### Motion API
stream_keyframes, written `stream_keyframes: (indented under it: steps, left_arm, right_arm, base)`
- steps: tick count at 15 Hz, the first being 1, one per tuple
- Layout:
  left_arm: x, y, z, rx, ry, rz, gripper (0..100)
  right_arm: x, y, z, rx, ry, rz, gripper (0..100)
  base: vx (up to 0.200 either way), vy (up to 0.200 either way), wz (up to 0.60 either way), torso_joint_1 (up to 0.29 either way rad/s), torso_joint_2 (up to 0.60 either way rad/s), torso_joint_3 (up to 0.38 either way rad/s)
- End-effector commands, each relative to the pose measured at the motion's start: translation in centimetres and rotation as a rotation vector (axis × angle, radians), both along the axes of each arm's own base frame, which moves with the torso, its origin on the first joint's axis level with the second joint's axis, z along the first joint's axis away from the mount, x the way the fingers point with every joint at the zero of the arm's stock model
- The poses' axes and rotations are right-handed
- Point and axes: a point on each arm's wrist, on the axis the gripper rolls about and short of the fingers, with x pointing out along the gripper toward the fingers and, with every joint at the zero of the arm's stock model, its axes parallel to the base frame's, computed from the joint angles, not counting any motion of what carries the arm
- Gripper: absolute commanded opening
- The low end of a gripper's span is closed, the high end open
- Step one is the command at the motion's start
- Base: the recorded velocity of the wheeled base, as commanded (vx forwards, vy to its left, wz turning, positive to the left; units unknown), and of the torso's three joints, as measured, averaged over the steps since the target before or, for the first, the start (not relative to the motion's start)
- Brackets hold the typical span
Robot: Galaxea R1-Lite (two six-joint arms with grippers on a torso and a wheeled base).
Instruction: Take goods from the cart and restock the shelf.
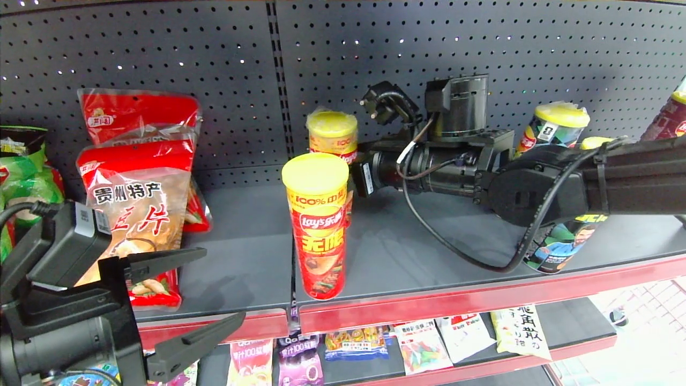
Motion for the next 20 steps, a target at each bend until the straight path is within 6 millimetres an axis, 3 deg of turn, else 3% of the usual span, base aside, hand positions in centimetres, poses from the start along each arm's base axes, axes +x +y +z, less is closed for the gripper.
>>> stream_keyframes:
  steps: [1, 5, 8, 16, 20]
  left_arm:
    - [0.1, -0.1, 0.0, 0.001, 0.002, 0.0, 100]
    - [0.3, -0.1, 0.0, 0.004, 0.006, 0.005, 100]
    - [0.9, -0.3, 0.0, 0.013, 0.014, 0.022, 100]
    - [3.2, -1.1, 0.4, 0.027, 0.022, 0.059, 100]
    - [3.6, -1.3, -0.1, 0.04, 0.046, 0.058, 100]
  right_arm:
    - [-0.8, -0.7, 1.0, 0.009, -0.016, -0.007, 100]
    - [-3.0, -2.5, 1.5, 0.001, -0.003, -0.039, 100]
    - [-5.9, -4.7, 1.8, -0.01, 0.015, -0.049, 100]
    - [-11.9, -7.9, 0.7, -0.033, 0.062, -0.041, 100]
    - [-15.4, -10.7, -0.5, -0.049, 0.079, -0.03, 100]
  base:
    - [0.0, 0.0, 0.0, 0.0, 0.0, 0.0]
    - [0.0, 0.0, 0.0, 0.0, 0.0, 0.0]
    - [0.0, 0.0, 0.0, 0.0, 0.0, 0.0]
    - [0.0, 0.0, 0.0, 0.0, 0.0, 0.0]
    - [0.0, 0.0, 0.0, 0.0, 0.0, 0.0]
